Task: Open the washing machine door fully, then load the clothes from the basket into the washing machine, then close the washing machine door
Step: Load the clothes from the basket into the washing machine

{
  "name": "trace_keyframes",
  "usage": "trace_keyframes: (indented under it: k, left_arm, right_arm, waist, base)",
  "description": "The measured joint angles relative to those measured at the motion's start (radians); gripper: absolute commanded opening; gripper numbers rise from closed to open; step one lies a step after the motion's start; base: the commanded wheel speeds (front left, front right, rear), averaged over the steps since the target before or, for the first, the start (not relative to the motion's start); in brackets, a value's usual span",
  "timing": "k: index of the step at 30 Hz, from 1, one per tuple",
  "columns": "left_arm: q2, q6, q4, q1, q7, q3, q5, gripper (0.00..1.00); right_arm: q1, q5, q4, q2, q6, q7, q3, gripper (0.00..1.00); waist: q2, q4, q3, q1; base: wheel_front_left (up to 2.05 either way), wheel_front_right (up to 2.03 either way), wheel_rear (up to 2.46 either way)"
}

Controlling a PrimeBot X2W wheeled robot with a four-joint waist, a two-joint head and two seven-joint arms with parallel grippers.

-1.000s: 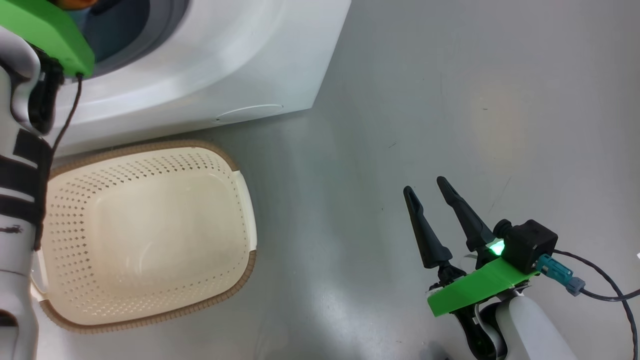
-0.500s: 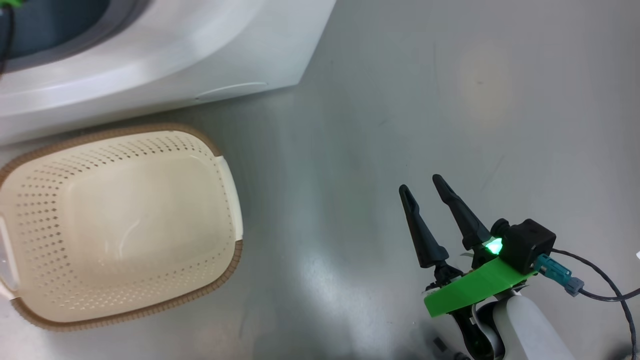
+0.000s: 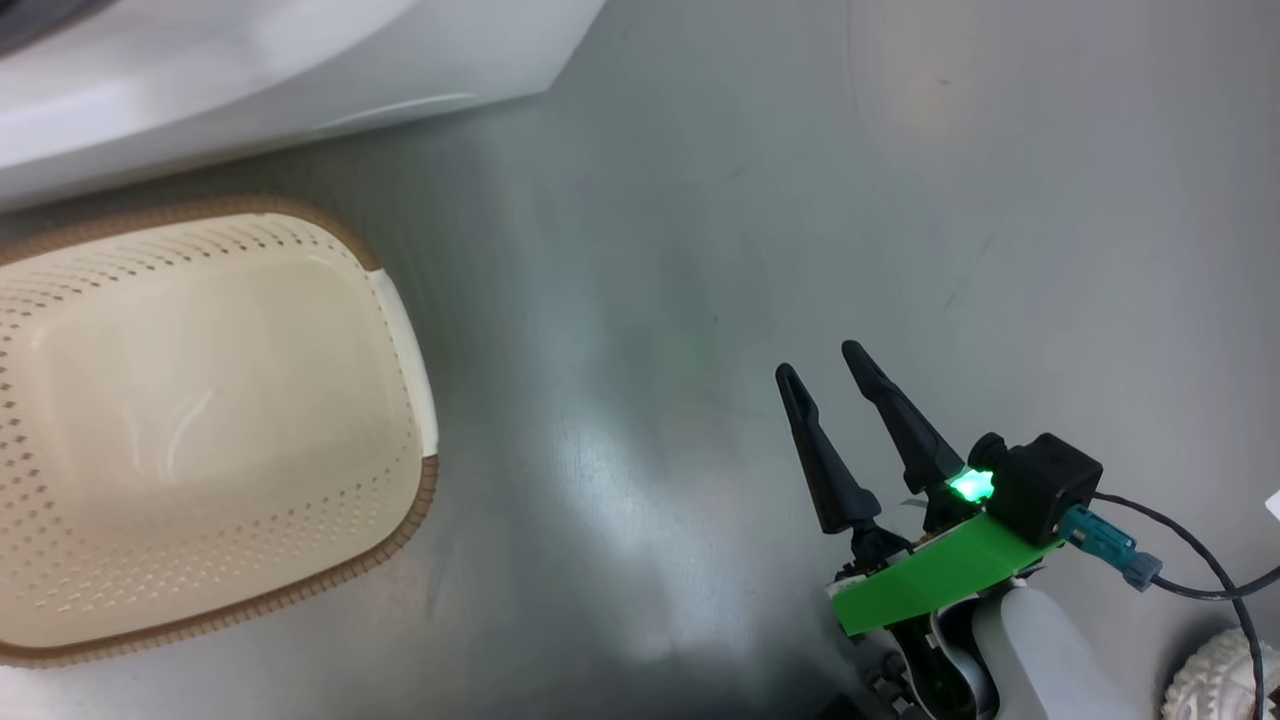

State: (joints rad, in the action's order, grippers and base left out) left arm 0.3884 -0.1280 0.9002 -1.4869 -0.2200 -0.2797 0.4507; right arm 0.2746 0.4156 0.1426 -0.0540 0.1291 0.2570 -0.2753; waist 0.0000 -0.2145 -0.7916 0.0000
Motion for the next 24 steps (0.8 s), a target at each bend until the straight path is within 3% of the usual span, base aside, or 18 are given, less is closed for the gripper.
trace_keyframes:
  k: [9,18,24]
  left_arm:
    - [0.049,0.0,-0.092,-0.079,-0.028,-0.01,0.004,0.0]
    - [0.059,0.0,-0.236,-0.091,-0.037,-0.03,0.029,0.0]
    - [0.076,0.0,-0.237,-0.08,-0.037,-0.085,0.076,0.0]
  right_arm:
    - [0.02,0.019,-0.005,0.001,0.0,0.0,-0.026,1.0]
    - [0.02,0.026,-0.006,0.001,0.0,0.0,-0.035,1.0]
    - [0.02,0.026,-0.007,0.002,0.0,0.0,-0.04,1.0]
  waist:
    - [0.0,-0.028,-0.062,0.0]
    - [0.0,-0.046,-0.076,0.0]
    - [0.0,-0.05,-0.082,0.0]
  base:
    - [0.0,0.0,0.0]
    - [0.0,0.0,0.0]
    - [0.0,0.0,0.0]
